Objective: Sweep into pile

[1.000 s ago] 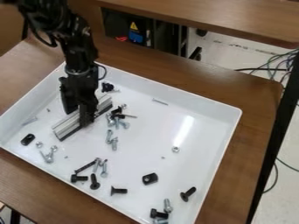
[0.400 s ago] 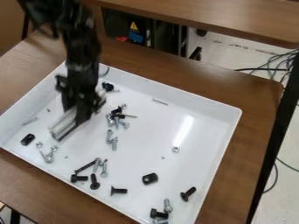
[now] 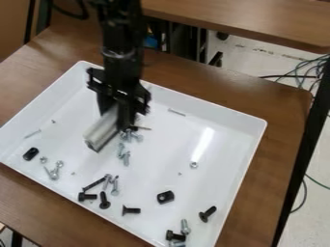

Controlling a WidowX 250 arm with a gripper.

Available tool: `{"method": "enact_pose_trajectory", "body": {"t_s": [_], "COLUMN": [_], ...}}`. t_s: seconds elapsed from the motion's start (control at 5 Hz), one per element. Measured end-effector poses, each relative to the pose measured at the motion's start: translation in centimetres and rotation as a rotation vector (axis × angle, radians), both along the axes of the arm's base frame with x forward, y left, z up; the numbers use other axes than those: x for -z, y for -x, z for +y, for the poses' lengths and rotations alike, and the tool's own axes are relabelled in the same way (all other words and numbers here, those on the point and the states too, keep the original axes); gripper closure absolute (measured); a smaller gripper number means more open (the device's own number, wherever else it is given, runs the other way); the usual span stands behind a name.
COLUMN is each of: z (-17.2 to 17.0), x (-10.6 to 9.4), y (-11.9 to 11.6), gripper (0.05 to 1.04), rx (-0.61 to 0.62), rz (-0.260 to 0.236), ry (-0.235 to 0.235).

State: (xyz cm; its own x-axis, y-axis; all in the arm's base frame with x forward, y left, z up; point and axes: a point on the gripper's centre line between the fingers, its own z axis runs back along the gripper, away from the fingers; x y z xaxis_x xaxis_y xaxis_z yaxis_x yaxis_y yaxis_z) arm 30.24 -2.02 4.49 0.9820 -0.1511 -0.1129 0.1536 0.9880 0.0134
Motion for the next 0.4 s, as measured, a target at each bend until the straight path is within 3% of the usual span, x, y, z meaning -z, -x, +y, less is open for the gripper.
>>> {"method": "enact_pose_trajectory", "body": {"t_s": [0.2, 0.4], "z": [-5.1, -9.6], "x": [0.5, 2.6], "y": [0.6, 0.2], "gripper": [0.725, 0.725], "rx": [-0.017, -0.005], "rz": [0.040, 0.065], "ry": [0.104, 0.173]}}
